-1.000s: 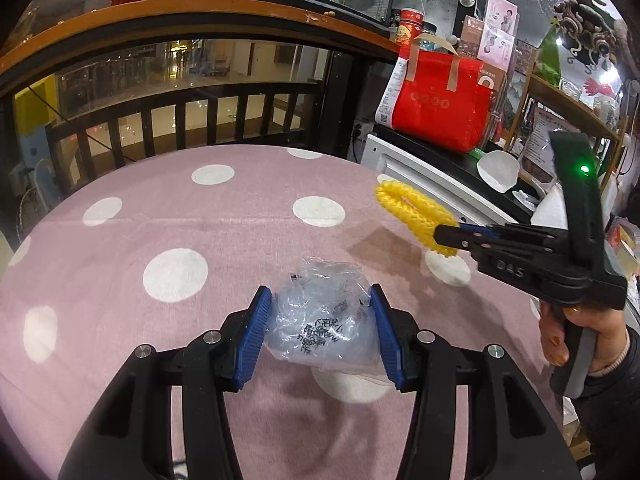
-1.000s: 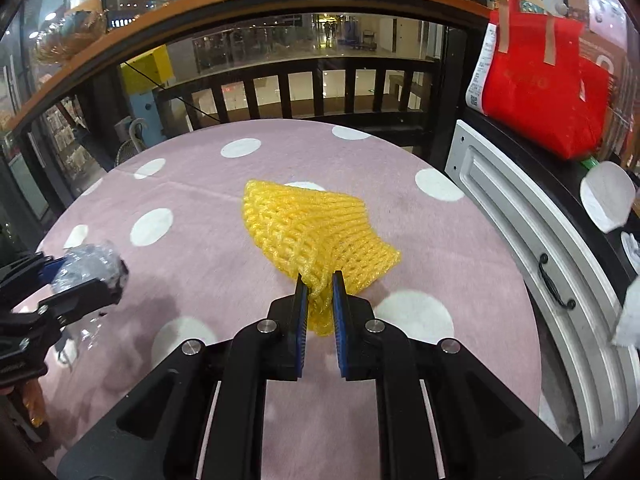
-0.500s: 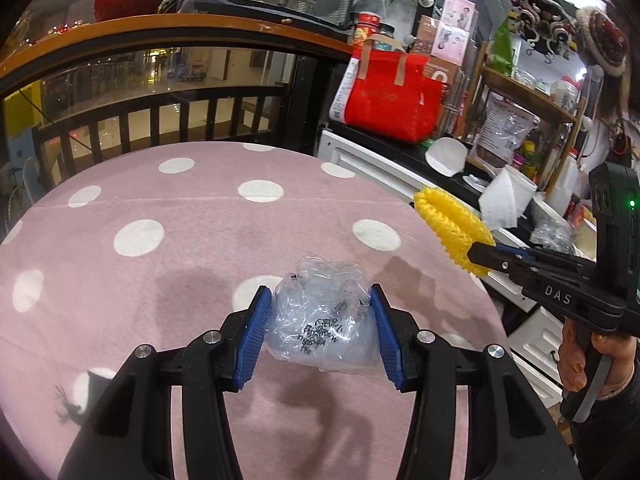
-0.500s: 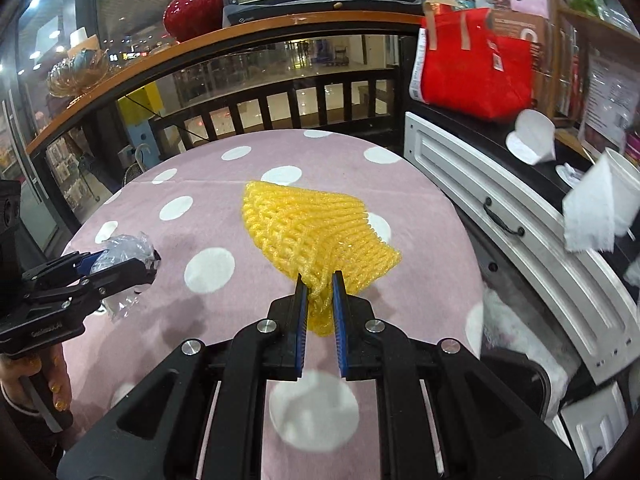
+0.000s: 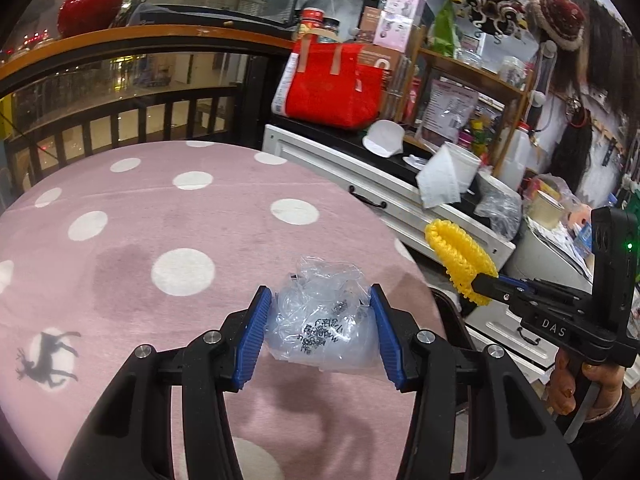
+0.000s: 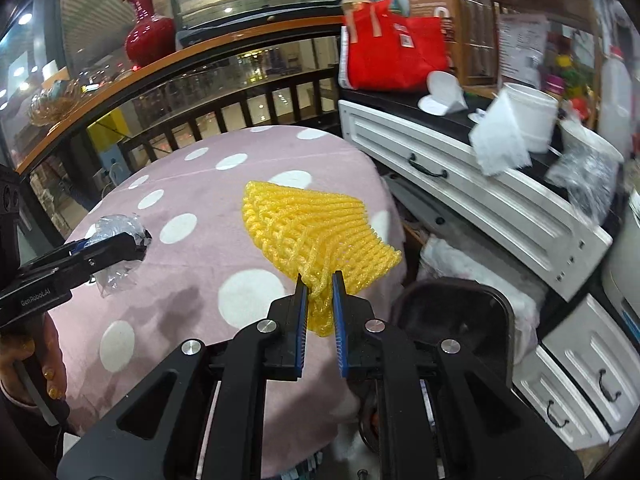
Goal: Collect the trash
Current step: 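Carry the plastic wrapper and yellow mesh net with both tools over the bin, then open the right tool to drop the yellow net while the left releases the wrapper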
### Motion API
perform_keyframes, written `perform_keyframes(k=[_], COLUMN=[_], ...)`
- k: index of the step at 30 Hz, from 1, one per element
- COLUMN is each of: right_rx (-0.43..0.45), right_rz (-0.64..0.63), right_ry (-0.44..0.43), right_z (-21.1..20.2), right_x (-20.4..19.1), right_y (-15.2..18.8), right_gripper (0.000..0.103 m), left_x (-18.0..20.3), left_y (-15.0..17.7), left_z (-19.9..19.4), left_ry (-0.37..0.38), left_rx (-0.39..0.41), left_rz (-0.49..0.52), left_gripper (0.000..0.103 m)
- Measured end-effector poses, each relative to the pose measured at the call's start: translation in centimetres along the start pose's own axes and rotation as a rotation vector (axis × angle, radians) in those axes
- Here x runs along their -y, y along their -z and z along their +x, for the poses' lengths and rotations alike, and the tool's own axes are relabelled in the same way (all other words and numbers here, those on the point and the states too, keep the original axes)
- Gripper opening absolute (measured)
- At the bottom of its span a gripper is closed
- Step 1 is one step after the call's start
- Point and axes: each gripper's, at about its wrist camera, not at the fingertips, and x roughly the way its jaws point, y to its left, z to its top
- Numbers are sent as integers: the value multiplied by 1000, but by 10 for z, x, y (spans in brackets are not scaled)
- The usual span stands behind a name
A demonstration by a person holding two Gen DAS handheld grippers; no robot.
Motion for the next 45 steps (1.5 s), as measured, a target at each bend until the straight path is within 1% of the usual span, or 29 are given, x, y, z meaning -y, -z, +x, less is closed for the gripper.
perform_keyframes(k=[7,13,16,20,22,25,26,27,28,30,31,32,36,43,45], right_rx=[-3,-34,-74,-126,-160,-188,-204,-222,-232,-238,-234,-229,-216,-140,-118], right_rz=[88,148,198,219,235,261,267,273,281,306,312,313,332,365,374], right_ry=[76,168,203,262,261,276,288,309,317,304,304,304,300,346,363], right_z=[-19,-15,-2,19,33,51,58,64,68,71,70,68,55,10,-3], right_x=[44,80,100,117,124,134,138,141,142,146,146,146,149,163,167], right_y=[24,47,58,74,82,94,99,104,107,116,118,120,122,120,120], right_gripper=[12,13,13,13,13,13,17,24,28,51,56,58,58,59,64], left_x=[42,76,90,106,113,126,130,135,138,145,148,150,160,179,183], left_y=[6,11,13,16,18,20,21,22,23,26,28,29,35,45,49], left_z=[3,12,16,21,24,30,32,35,37,43,46,48,59,85,94], left_ry=[66,124,147,179,190,215,222,226,227,240,243,245,259,282,285], left_rx=[-5,-27,-37,-47,-53,-71,-74,-78,-83,-103,-109,-115,-146,-204,-223], left_rz=[62,110,135,162,176,197,205,217,223,232,235,241,259,282,289], left_gripper=[49,49,49,49,49,49,49,49,49,49,49,49,49,49,49])
